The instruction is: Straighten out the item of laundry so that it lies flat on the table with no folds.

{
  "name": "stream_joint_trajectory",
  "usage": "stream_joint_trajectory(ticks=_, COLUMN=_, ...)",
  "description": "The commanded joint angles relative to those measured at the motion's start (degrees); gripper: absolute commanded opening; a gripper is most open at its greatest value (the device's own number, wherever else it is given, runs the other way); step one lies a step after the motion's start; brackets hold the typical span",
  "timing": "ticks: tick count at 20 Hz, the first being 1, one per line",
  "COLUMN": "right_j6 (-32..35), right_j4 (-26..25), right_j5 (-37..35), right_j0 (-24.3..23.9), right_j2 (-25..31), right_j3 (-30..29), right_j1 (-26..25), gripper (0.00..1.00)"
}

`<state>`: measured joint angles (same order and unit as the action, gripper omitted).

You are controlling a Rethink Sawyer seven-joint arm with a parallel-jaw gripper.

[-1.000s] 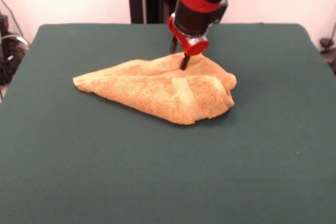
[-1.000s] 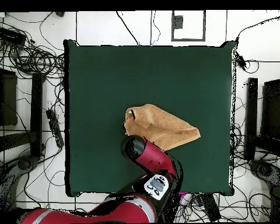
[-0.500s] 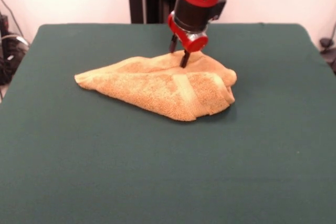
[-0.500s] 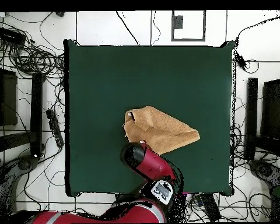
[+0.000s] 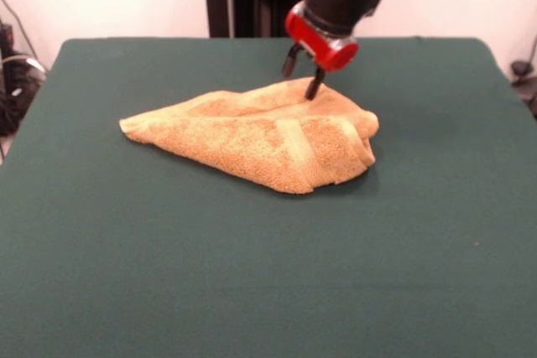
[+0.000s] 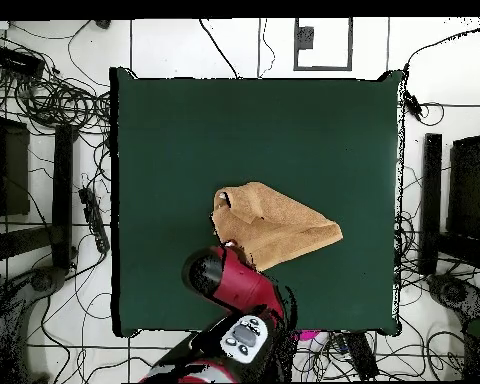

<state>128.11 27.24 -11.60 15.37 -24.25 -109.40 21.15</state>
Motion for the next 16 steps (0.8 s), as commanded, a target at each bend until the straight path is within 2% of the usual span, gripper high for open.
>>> stream_joint_trajectory(ticks=1, right_j6=6.0, right_j4=-3.3, right_j5=-21.1, right_j0=2.8, right_j2=-1.7, right_j3=14.2, right_j1=1.9, gripper=1.0)
stream_joint_trajectory(ticks=3, right_j6=4.9, right_j4=-4.7, right_j5=-25.8, right_j0=1.2, right_j2=-1.0, right_j3=17.5, right_j1=1.4, gripper=1.0)
stream_joint_trajectory(ticks=5, right_j6=4.3, right_j4=-5.6, right_j5=-26.9, right_j0=0.0, right_j2=-0.6, right_j3=20.5, right_j1=0.0, gripper=1.0)
stream_joint_trajectory(ticks=12, right_j6=4.4, right_j4=-6.9, right_j5=-22.1, right_j0=-3.2, right_j2=2.3, right_j3=28.1, right_j1=-7.2, gripper=1.0)
stream_joint_trajectory(ticks=16, right_j6=6.5, right_j4=-5.8, right_j5=-18.0, right_j0=-3.0, right_j2=3.3, right_j3=30.4, right_j1=-9.3, gripper=1.0)
